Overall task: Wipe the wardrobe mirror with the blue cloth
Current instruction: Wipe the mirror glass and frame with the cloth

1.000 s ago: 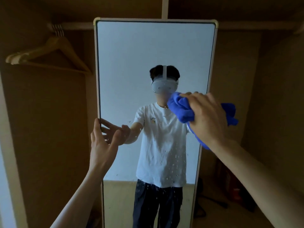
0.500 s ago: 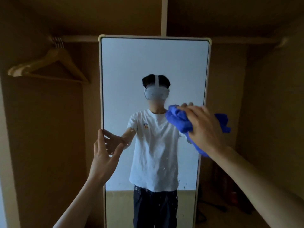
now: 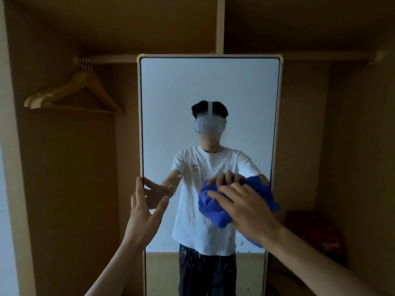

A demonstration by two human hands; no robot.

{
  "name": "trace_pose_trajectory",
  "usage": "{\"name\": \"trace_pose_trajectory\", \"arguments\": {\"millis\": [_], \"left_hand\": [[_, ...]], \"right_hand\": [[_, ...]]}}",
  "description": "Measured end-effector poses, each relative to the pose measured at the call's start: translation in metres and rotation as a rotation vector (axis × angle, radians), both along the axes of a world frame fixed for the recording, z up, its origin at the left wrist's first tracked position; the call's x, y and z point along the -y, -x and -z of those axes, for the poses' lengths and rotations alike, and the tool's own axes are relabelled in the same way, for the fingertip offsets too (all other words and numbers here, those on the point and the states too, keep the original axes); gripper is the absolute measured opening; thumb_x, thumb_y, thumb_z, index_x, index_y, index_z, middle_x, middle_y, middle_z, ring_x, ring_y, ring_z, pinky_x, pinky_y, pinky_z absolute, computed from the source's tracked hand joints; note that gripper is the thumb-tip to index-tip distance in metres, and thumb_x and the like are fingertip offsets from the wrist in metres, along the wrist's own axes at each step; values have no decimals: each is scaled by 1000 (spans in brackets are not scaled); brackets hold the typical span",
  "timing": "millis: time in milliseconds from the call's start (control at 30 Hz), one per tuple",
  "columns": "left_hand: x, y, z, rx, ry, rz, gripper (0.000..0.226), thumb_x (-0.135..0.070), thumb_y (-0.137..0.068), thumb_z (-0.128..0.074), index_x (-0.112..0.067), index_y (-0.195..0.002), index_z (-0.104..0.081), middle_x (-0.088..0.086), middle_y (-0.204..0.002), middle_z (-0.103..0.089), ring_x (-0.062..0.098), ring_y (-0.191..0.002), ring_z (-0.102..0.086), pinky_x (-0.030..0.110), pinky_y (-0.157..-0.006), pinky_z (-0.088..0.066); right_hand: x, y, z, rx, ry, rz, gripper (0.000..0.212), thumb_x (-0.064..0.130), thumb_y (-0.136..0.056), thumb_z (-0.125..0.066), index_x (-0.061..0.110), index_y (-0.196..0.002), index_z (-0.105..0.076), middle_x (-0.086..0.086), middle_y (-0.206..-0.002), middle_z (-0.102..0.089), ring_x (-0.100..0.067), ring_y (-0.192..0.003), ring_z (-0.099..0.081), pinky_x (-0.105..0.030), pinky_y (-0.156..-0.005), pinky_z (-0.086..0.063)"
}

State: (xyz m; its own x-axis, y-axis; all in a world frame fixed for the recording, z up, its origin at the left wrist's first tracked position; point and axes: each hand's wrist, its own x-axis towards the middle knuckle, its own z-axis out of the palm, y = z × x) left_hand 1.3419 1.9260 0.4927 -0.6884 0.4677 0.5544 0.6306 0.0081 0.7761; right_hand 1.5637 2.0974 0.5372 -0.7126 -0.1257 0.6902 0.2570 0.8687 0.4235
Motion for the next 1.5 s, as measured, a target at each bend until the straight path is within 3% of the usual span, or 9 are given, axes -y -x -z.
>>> {"name": "trace_pose_trajectory", "arguments": {"millis": [233, 500, 600, 767, 933, 1067, 1167, 1333, 1500], "left_hand": [[0, -6, 2, 36, 3, 6, 97, -61, -88, -57, -53, -156, 11, -1, -164, -19, 29, -147, -34, 49, -100, -49], [1, -8, -2, 72, -4, 27, 99, -61, -86, -56, -43, -161, 6, 7, -159, -36, 27, -136, -50, 52, -110, -46], [3, -11, -5, 68, 5, 11, 101, -71, -85, -55, -46, -160, 6, 6, -166, -26, 31, -143, -43, 55, -110, -43], [0, -16, -6, 80, 9, -21, 105, -76, -76, -49, -48, -159, 8, 4, -170, -16, 33, -152, -30, 61, -112, -38], [-1, -18, -7, 118, -35, -19, 104, -74, -75, -51, -45, -161, 2, 7, -166, -25, 32, -143, -43, 60, -111, -43], [0, -17, -7, 111, -10, -21, 105, -75, -75, -50, -44, -161, 1, 9, -164, -32, 33, -142, -46, 62, -110, -43], [3, -13, -8, 101, -15, 3, 104, -78, -75, -52, -48, -160, 0, 9, -160, -38, 32, -142, -46, 63, -110, -43], [3, -17, -6, 101, -7, -32, 101, -82, -73, -49, -57, -156, 3, 7, -163, -30, 32, -144, -43, 60, -108, -44], [2, -18, -5, 112, -29, -41, 105, -87, -68, -47, -55, -156, 1, 9, -159, -35, 32, -136, -50, 58, -106, -48]], "right_hand": [[-3, 8, -141, -395, 32, 123, 31, 1, -76, -60, 14, -105, -63, -4, -97, -61, -32, -88, -53, -44, -75, -42], [19, 26, 16, 43, -82, -45, 58, 7, -75, -72, 18, -130, -59, -1, -113, -65, -25, -98, -57, -39, -82, -50], [8, 21, -40, -110, -37, -15, 61, 4, -72, -75, 14, -131, -62, -6, -117, -67, -31, -103, -58, -45, -89, -50], [-14, -1, -162, -450, -6, 135, 27, 6, -75, -56, 15, -101, -58, -6, -94, -60, -30, -85, -50, -43, -75, -41], [-2, 11, -64, -201, -65, -24, 49, -1, -71, -58, 12, -118, -66, -5, -108, -66, -25, -98, -50, -42, -89, -42], [4, 11, 14, 95, -153, -49, 54, 14, -77, -74, 23, -128, -63, 5, -108, -66, -21, -92, -57, -35, -72, -48], [-3, 8, -43, -42, -120, -20, 51, 7, -80, -69, 17, -130, -62, -2, -115, -66, -26, -101, -59, -41, -87, -48], [-18, 1, -153, -360, 15, 132, 37, 4, -74, -58, 17, -108, -62, 2, -96, -56, -28, -92, -53, -43, -82, -42], [4, 21, -49, -163, -34, -18, 55, 0, -72, -69, 11, -125, -62, -7, -109, -65, -29, -99, -53, -43, -89, -44]]}}
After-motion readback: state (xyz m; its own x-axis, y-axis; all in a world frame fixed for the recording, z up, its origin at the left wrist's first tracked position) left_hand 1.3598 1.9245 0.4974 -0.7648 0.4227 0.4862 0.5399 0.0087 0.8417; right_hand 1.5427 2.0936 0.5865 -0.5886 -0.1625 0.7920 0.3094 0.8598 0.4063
